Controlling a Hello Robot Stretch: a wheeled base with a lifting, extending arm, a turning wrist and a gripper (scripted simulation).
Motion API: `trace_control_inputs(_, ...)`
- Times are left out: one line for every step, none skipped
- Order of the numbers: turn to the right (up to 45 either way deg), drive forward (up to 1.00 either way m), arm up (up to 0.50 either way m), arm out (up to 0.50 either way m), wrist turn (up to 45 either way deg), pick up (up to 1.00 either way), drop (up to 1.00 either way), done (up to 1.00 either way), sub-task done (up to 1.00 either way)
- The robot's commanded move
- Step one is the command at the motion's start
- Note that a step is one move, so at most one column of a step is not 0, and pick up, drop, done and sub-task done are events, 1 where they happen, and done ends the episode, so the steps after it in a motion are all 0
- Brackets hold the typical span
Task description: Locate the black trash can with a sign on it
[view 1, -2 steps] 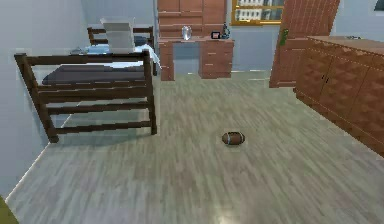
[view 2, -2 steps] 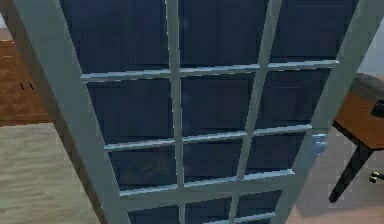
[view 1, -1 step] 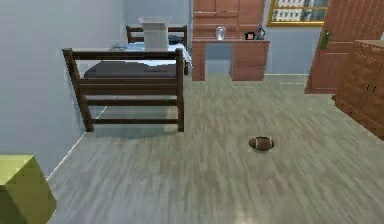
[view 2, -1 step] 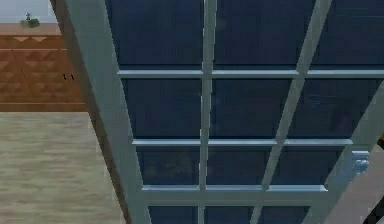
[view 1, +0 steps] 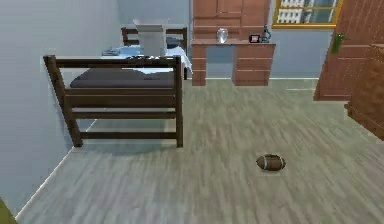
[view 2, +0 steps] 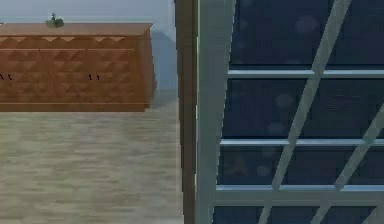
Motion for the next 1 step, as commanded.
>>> trace_control_inputs(42.0, 0.0, 0.0, 0.0, 0.0, 0.0, 0.0, 0.0, 0.0)
